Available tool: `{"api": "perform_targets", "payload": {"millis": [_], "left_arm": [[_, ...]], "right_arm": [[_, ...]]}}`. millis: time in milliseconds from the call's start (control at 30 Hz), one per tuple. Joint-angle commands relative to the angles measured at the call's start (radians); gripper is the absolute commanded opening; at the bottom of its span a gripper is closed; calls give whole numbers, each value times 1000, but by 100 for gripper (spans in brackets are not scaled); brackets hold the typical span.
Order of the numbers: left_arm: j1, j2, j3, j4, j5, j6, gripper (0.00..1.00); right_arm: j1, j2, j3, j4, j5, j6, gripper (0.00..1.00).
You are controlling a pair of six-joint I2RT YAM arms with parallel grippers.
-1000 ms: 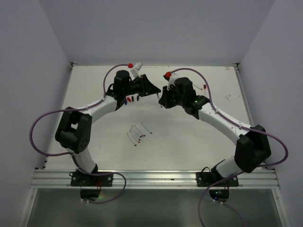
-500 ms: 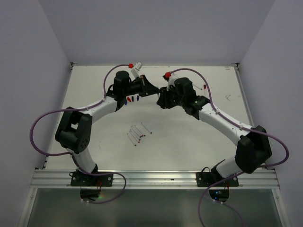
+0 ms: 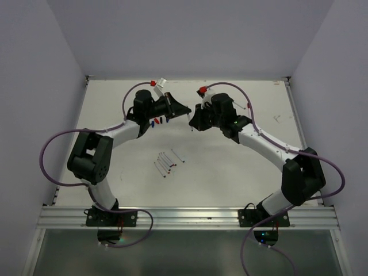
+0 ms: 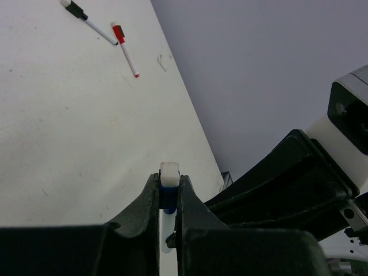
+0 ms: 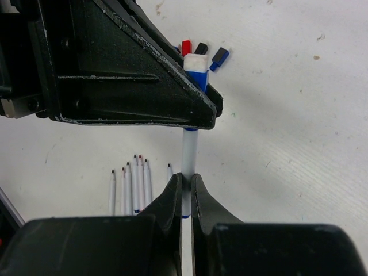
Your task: Open the pen caps
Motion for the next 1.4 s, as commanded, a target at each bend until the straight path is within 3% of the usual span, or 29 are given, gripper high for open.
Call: {"api": "perform_targets", "payload": {"millis": [0, 200, 267, 433, 567, 633, 733, 900, 1000, 1267, 1367], "left_arm": [[-19, 19, 17, 58, 44, -72, 0], [-17, 14, 6, 48, 37, -69, 0], [-17, 5, 3, 49, 40, -66, 0], [-17, -9, 3, 46, 46, -58, 0], [-16, -6, -3, 49, 47, -58, 0], [-16, -6, -3, 48, 44, -59, 0], [-16, -13, 12, -23, 15, -24, 0], [-22, -43, 89, -277, -175, 124, 0], [-33, -93, 81, -403, -359, 169, 0], [-42, -98, 98, -517, -606, 152, 0], [-39, -93, 109, -543, -661, 137, 0]], "right_arm": [[9, 42, -7, 120, -58, 34, 0], [9, 59, -42, 266, -145, 60, 0], [7, 72, -33, 282, -170, 69, 18], [7, 119, -17, 314, -205, 79, 22], [4, 153, -19, 379, -262, 111, 19], [3, 156, -21, 386, -257, 117, 0], [3, 151, -27, 370, -222, 122, 0], [18, 133, -19, 244, -52, 59, 0], [89, 141, 16, 129, 248, -38, 0], [253, 161, 6, 110, 757, -171, 0], [264, 165, -4, 101, 795, -190, 0]]}}
